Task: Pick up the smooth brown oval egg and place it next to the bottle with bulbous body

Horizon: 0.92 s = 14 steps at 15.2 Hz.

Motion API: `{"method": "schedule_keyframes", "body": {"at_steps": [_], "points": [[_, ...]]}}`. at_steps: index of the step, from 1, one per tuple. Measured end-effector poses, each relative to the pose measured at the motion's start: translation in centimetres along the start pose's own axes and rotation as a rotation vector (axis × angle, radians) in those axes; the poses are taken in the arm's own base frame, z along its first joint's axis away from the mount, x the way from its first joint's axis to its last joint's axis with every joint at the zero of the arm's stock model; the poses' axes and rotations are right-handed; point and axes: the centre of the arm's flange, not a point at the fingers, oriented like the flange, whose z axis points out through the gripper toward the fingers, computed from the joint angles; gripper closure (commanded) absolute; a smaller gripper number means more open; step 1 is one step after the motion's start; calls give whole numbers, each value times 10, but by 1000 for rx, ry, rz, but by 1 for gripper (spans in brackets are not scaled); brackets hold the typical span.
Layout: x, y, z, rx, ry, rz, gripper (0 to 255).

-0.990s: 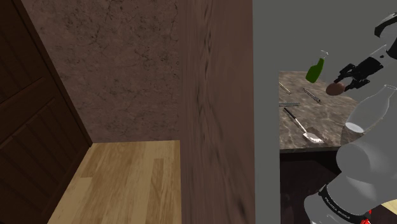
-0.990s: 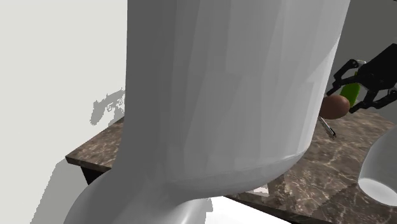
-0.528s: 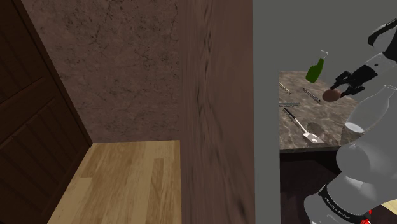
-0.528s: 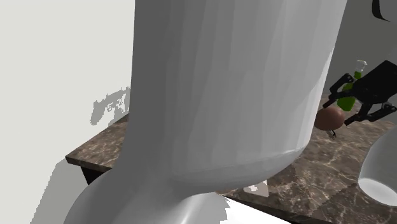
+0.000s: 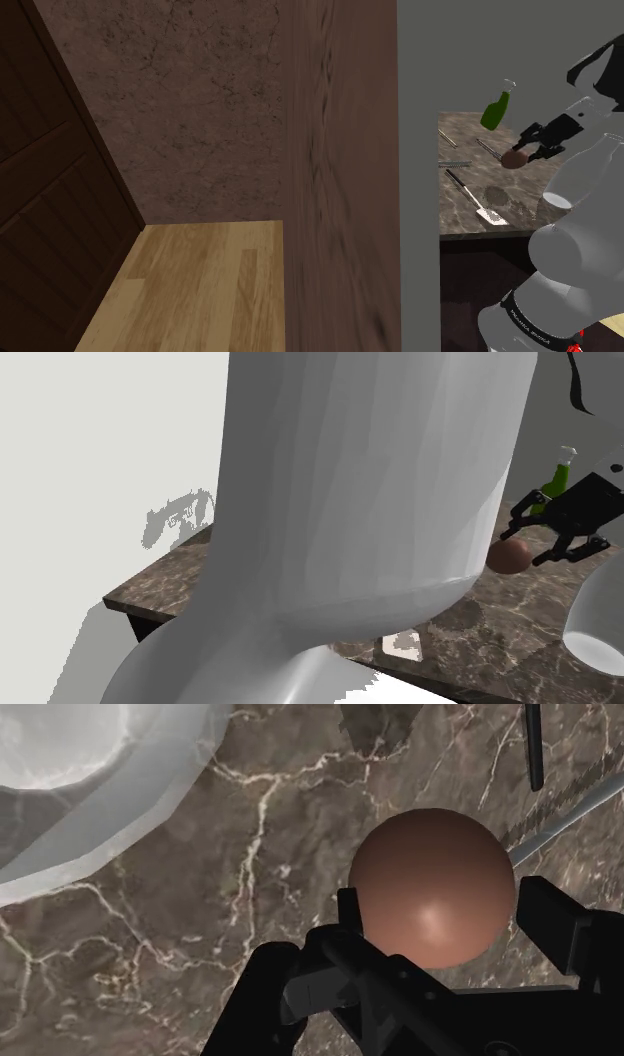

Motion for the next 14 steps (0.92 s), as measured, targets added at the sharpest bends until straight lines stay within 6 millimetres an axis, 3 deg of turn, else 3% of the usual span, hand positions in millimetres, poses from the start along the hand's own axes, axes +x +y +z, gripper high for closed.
{"method": "schedule_keyframes", "body": {"at_steps": [6, 14], "points": [[1, 17, 27, 0, 0, 0, 255], [3, 25, 21, -11, 43, -5, 255]]}}
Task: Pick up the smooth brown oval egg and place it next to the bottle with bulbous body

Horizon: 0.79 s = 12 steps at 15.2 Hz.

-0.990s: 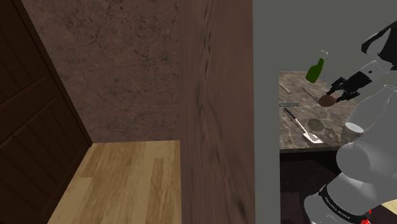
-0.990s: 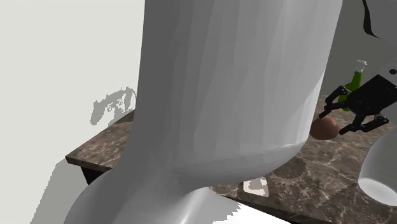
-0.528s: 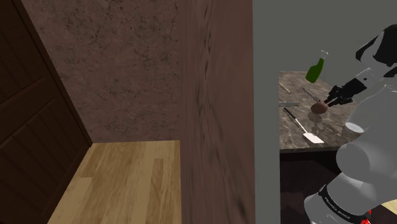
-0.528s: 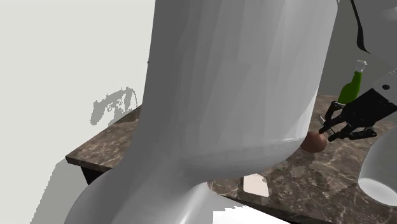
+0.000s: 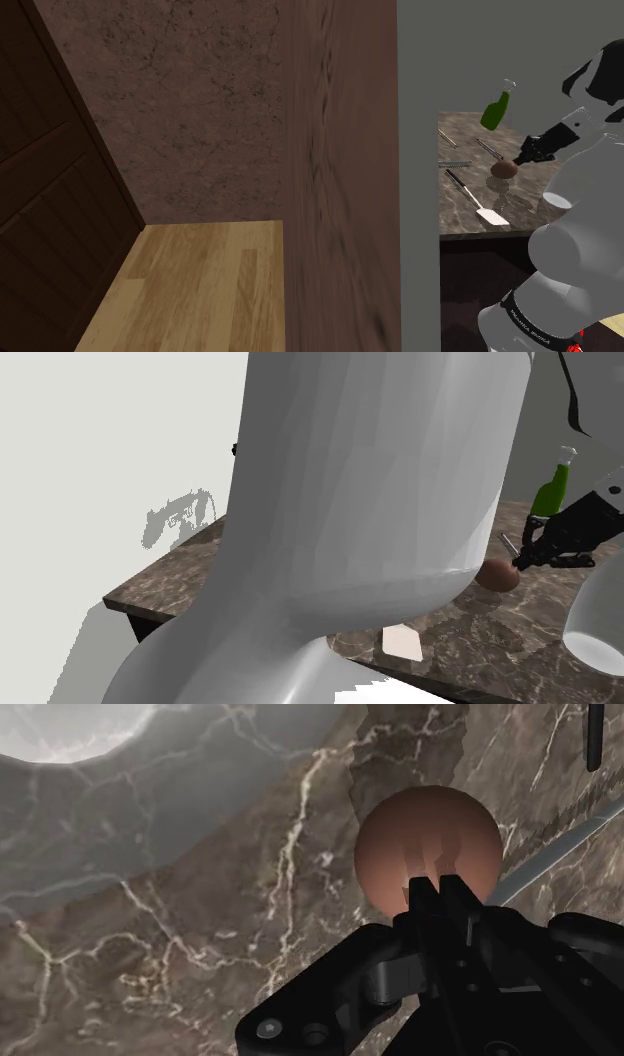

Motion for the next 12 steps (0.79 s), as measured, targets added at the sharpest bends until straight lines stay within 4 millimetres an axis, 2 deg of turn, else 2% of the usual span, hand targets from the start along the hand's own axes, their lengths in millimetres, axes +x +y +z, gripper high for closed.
{"method": "schedule_keyframes", "body": {"at_steps": [1, 2, 5, 8, 12], "points": [[-1, 1, 0, 1, -1, 0, 255], [-1, 1, 0, 1, -2, 0, 0], [-1, 1, 16, 8, -30, 3, 0], [-2, 1, 21, 10, -41, 5, 0], [-1, 1, -18, 10, -40, 5, 0]]}}
